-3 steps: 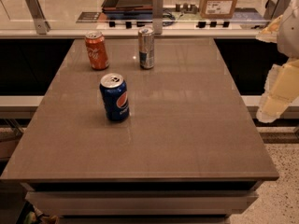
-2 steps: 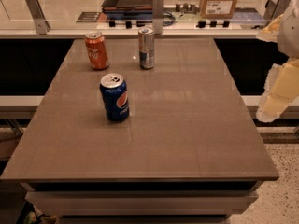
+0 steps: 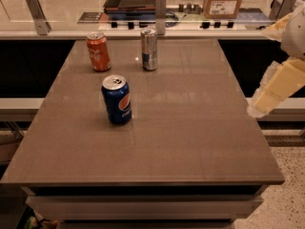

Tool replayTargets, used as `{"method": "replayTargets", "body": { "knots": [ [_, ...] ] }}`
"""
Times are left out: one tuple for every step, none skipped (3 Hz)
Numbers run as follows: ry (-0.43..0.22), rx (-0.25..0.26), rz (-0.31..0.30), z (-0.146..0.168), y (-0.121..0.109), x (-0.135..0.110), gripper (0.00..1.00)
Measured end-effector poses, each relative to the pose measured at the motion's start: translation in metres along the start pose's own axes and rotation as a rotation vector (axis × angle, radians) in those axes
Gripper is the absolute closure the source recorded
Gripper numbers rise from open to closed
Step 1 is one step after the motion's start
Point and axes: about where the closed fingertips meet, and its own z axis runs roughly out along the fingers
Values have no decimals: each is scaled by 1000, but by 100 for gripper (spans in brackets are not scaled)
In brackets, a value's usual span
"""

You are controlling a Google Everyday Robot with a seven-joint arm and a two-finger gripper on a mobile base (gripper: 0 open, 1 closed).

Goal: Pick coke can

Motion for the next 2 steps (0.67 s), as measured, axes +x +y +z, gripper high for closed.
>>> {"method": "replayTargets", "body": {
  "knots": [
    [-113,39,60,10,-4,-11,0],
    [-230,83,118,22,-11,-17,0]
  ]
}}
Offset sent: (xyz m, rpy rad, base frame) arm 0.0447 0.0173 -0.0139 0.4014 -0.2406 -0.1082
